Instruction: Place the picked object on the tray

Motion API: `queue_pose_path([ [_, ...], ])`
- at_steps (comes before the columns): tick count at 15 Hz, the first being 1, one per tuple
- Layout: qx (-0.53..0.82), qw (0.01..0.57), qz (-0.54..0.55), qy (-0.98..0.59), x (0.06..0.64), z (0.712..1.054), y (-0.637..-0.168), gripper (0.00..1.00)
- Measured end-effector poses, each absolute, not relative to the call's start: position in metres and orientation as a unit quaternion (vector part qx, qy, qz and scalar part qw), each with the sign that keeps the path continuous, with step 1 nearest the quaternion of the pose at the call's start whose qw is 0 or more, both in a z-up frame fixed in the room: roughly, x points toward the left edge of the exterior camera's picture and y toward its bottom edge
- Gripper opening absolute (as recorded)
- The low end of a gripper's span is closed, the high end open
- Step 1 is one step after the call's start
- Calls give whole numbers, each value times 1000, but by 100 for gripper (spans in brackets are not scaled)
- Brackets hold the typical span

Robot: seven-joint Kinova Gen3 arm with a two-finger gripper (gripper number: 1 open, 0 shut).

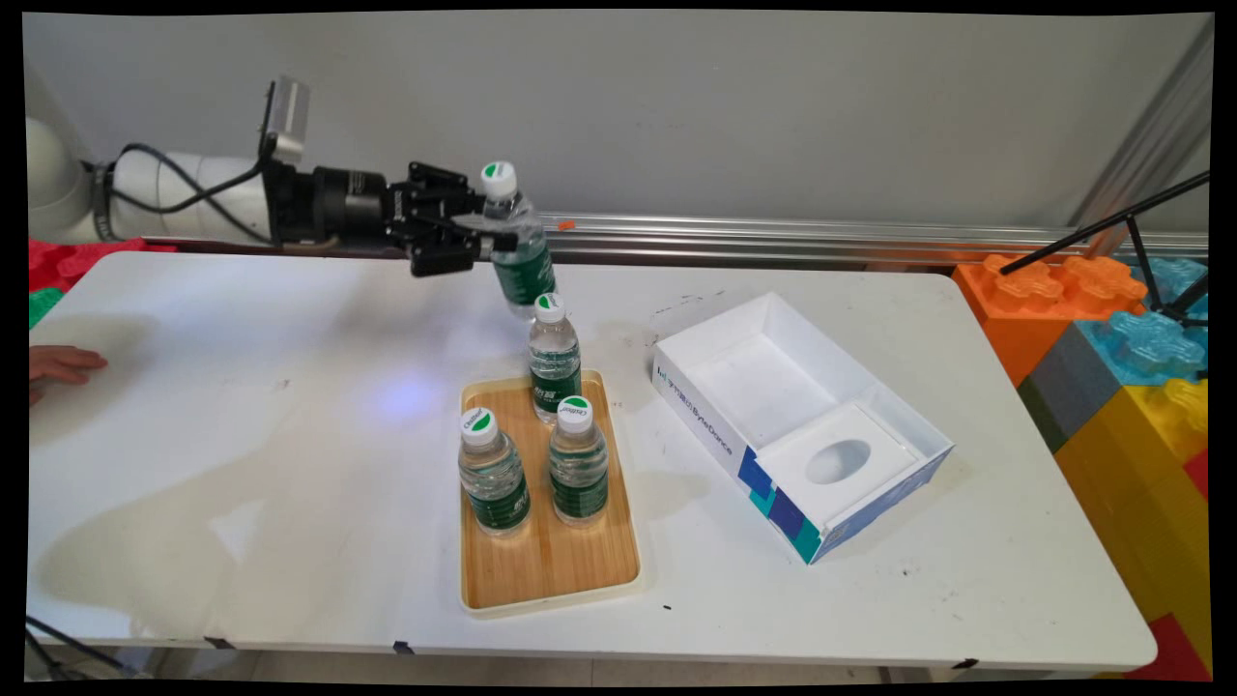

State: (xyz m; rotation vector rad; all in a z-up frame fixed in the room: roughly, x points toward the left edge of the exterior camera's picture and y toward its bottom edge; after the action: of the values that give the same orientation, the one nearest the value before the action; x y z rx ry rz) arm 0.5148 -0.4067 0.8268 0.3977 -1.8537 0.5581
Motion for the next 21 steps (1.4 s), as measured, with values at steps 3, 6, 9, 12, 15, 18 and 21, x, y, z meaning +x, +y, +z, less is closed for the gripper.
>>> queue_pose_path([
  [3,162,547,225,-790,516,820,-393,0],
  [6,156,544,220,-795,516,817,-386,0],
  [9,150,540,218,-799,517,813,-379,0],
  [12,147,537,217,-802,517,811,-374,0],
  [15,143,533,215,-806,518,807,-369,0],
  [18,142,527,211,-811,518,802,-364,0],
  [21,143,523,208,-815,520,797,-361,0],
])
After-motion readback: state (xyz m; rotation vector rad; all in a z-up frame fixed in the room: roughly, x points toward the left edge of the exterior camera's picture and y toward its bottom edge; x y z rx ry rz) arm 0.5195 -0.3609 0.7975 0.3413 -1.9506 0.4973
